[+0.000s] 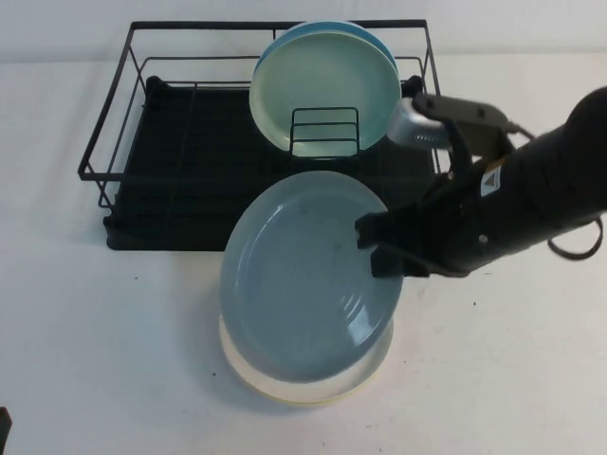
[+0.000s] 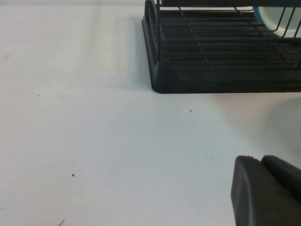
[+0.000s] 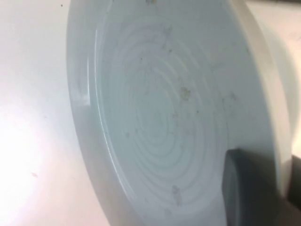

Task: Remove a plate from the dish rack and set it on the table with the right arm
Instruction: Place the plate from the table

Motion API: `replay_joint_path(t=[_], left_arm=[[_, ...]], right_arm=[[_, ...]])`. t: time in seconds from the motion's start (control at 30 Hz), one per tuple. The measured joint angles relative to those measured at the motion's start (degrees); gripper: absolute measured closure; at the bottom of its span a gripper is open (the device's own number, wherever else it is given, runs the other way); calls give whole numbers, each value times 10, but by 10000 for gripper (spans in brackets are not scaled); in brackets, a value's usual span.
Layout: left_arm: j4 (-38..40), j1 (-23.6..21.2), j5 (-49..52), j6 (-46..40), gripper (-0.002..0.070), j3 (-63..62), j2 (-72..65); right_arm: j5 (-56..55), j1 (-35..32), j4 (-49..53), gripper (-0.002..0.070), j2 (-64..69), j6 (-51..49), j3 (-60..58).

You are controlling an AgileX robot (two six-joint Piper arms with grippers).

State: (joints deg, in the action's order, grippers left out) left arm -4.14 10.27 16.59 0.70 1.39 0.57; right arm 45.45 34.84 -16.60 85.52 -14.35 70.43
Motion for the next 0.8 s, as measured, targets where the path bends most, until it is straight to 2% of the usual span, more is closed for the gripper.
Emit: replay_joint_path(t=[0.1, 0.23, 0.8], left_arm=[[0, 0, 0, 0, 679, 0, 0], [0, 0, 0, 0, 679, 0, 0], [0, 0, 0, 0, 679, 0, 0]], right_arm=[[-63, 0, -51, 611, 14, 8, -42], [-96, 0, -80, 611, 37, 17, -55], [-122, -9, -137, 611, 112, 44, -56]])
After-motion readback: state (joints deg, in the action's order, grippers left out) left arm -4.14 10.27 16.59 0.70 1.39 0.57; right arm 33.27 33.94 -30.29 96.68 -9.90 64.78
